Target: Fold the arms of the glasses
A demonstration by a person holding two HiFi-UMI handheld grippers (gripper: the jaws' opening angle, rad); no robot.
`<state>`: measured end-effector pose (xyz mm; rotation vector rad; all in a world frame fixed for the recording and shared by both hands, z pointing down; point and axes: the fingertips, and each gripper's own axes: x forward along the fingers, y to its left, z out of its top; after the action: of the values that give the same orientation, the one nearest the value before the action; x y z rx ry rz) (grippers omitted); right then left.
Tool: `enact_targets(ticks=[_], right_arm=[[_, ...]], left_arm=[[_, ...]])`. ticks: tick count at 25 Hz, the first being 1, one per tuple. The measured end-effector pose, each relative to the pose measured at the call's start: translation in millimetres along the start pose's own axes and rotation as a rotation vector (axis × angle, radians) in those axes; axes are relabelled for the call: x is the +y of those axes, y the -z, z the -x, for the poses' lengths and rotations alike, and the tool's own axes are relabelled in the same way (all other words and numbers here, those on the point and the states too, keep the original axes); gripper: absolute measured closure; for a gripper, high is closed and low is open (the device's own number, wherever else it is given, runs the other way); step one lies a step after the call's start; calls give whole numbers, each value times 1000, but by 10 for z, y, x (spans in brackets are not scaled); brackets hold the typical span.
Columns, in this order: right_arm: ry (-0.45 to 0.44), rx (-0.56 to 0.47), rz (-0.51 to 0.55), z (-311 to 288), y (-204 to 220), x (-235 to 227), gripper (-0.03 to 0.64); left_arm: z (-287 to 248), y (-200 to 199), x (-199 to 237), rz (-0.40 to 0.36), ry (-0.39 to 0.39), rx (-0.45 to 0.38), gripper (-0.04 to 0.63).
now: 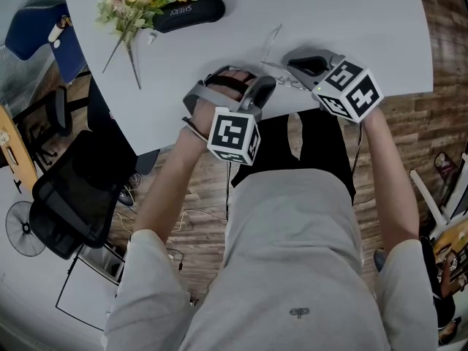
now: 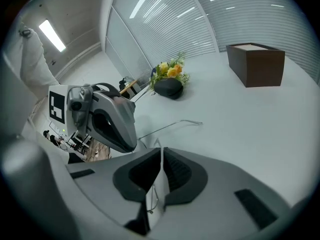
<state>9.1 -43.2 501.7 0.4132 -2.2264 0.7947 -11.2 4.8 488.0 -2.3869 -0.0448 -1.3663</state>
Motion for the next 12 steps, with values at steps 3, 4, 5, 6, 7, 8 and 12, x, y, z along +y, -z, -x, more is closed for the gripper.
enact_targets(ticks=[3, 4, 5, 6, 7, 8, 12], right_arm=[[19, 14, 0, -25, -5, -58, 595], [19, 25, 4, -39, 6, -64, 595], [16, 37, 10, -54, 19, -63, 595], [12, 49, 17, -68, 32, -57, 595], [7, 58, 24, -79, 43, -50, 595], [3, 65, 30, -89, 50, -42, 595], [-14, 89, 50, -124, 78, -11, 595]], left_arm=[[1, -9, 7, 0, -2, -1, 569], [1, -11, 9, 0, -3, -1, 569], [0, -13, 9, 0, -4, -1, 569], [0, -15, 11, 0, -4, -2, 569], [1, -16, 13, 0, -5, -2, 569], [1, -17, 18, 1, -6, -3, 569], [-2, -11, 33, 0, -10, -2, 569]])
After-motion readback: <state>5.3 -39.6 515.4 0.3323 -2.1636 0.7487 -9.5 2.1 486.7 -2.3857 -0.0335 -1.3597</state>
